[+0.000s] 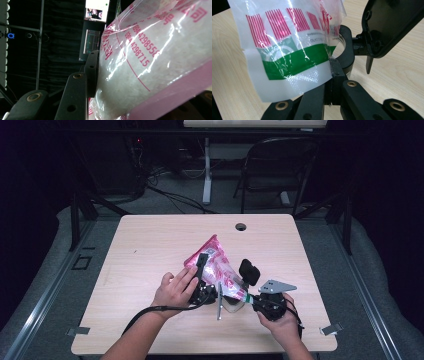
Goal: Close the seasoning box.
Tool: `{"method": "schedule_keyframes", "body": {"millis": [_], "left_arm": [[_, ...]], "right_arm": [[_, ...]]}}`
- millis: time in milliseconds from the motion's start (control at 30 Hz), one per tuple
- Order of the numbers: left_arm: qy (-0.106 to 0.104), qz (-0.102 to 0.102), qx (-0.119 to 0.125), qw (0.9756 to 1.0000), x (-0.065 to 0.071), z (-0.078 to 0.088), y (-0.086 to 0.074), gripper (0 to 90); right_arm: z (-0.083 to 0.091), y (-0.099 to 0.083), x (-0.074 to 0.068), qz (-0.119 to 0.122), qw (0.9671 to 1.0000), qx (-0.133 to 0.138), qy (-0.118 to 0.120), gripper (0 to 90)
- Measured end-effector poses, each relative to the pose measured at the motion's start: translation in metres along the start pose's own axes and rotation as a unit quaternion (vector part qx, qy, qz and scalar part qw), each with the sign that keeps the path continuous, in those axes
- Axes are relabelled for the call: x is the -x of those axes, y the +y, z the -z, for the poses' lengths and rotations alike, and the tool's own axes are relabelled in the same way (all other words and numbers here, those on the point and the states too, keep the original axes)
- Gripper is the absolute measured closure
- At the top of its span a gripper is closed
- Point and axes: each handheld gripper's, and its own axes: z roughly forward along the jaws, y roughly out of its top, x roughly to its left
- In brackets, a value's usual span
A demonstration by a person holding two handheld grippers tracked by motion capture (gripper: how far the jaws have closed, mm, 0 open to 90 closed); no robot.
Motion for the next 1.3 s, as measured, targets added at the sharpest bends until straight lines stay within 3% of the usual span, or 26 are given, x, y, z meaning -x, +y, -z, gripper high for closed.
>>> {"method": "schedule_keyframes", "body": {"millis": [1300], "left_arm": [[0.003,0.001,0.003,1.0,-0.0009,0.0005,0.002,65.4]], "right_arm": [[0.0003,-0.0003,0.001,-0.001,1.0,-0.002,-0.002,90.0]]}}
